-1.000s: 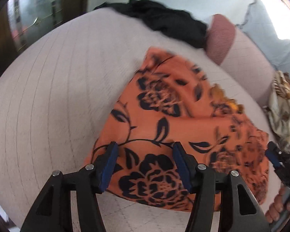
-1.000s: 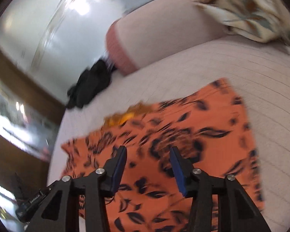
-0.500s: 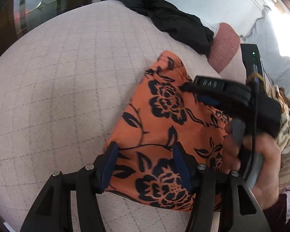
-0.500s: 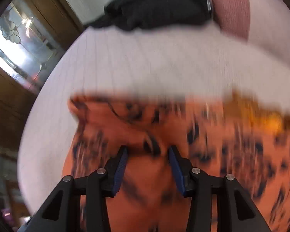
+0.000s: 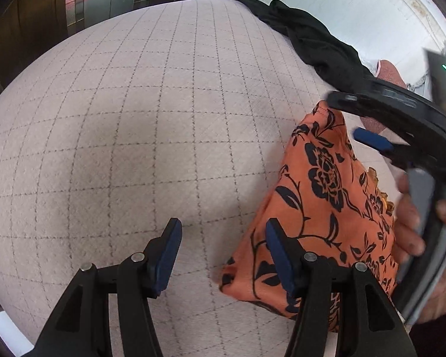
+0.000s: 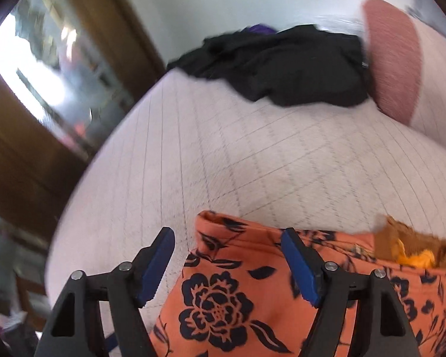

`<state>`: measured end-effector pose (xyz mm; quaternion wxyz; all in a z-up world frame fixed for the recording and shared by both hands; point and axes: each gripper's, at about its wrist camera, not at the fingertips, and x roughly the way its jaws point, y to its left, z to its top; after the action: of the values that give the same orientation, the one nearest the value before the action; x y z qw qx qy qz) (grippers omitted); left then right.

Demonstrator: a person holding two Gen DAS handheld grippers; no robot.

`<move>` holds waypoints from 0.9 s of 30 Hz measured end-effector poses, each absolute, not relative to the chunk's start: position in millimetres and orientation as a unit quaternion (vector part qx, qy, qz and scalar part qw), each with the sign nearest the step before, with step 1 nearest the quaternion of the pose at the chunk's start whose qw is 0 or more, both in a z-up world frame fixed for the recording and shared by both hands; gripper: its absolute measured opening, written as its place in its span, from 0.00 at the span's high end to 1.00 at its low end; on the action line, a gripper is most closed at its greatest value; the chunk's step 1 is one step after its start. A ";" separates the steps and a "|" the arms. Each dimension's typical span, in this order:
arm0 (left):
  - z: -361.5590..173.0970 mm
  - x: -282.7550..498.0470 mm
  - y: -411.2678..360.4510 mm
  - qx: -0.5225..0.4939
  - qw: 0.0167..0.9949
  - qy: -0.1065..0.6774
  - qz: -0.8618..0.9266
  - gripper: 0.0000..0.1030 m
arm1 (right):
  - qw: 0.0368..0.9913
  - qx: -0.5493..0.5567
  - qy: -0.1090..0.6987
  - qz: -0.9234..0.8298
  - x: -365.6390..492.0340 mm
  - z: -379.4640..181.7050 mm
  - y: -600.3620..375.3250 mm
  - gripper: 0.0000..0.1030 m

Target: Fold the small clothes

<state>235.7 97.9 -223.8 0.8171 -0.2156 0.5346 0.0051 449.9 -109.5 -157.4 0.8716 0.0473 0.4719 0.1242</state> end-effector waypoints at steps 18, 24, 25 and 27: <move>-213.7 231.8 99.7 -0.208 0.822 0.529 0.001 0.42 | 0.864 0.147 0.474 0.085 486.2 -203.7 -110.7 0.84; -192.1 229.8 69.0 -0.170 0.854 0.491 -0.015 0.42 | 0.853 0.291 0.404 0.156 426.4 -169.2 -170.8 0.26; -187.2 228.0 58.7 -0.157 0.861 0.483 -0.028 0.42 | 0.863 0.284 0.391 0.148 412.6 -163.3 -182.2 0.26; -183.5 226.1 38.6 -0.136 0.866 0.477 -0.054 0.42 | 0.879 0.267 0.379 0.115 383.4 -155.1 -213.8 0.29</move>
<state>226.1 38.6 -183.5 0.8664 -0.1359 0.4774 -0.0541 383.4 -213.8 -155.1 0.8787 0.2667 0.3788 0.1149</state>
